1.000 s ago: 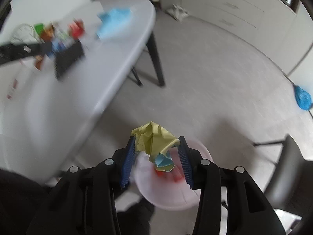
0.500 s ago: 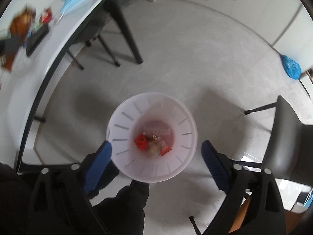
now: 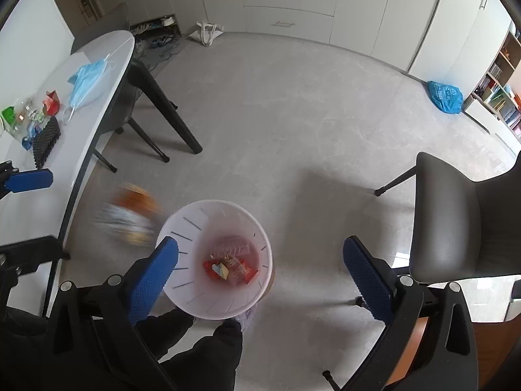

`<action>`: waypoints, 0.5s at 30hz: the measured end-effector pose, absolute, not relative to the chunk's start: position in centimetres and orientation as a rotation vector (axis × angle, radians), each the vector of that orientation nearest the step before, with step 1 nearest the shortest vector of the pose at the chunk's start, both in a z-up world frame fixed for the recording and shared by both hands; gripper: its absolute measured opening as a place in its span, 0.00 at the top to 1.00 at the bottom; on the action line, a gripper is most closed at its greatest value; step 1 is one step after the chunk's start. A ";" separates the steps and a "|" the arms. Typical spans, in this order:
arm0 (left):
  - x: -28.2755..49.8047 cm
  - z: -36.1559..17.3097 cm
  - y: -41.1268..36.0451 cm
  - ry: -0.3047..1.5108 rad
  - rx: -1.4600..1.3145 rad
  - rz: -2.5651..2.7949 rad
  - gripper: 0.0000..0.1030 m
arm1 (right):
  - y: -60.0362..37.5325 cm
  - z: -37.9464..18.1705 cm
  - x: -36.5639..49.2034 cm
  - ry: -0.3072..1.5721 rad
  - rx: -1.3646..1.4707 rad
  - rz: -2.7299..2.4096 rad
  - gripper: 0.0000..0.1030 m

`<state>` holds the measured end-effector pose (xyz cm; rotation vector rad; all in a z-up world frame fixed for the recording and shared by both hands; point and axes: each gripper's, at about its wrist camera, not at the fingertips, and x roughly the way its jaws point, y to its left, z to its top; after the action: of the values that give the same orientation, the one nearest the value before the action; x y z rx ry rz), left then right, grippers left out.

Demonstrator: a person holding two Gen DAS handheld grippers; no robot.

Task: Collect trash
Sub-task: 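Carry the yellow cloth and brown wrapper to the wastebasket and release both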

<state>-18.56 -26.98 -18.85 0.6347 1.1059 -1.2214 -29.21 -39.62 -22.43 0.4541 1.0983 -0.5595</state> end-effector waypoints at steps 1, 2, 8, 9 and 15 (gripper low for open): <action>-18.4 -18.7 -26.8 1.100 0.633 -1.215 0.08 | -39.6 -22.3 -29.2 1.095 0.456 -0.558 0.03; -18.1 -18.5 -26.7 1.091 0.627 -1.200 0.08 | -39.6 -22.2 -29.2 1.092 0.457 -0.556 0.03; -15.8 -17.3 -24.9 1.083 0.564 -1.120 0.08 | -39.1 -20.8 -28.6 1.071 0.445 -0.536 0.03; -15.9 -17.1 -24.7 1.081 0.554 -1.110 0.08 | -38.9 -20.6 -28.3 1.067 0.438 -0.532 0.03; -13.8 -15.8 -22.3 1.064 0.482 -1.025 0.08 | -38.0 -19.2 -26.8 1.038 0.417 -0.503 0.03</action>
<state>-13.78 -22.26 -15.78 0.4820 1.0641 -1.0246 -26.78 -37.99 -19.19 0.4169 1.0384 -0.5030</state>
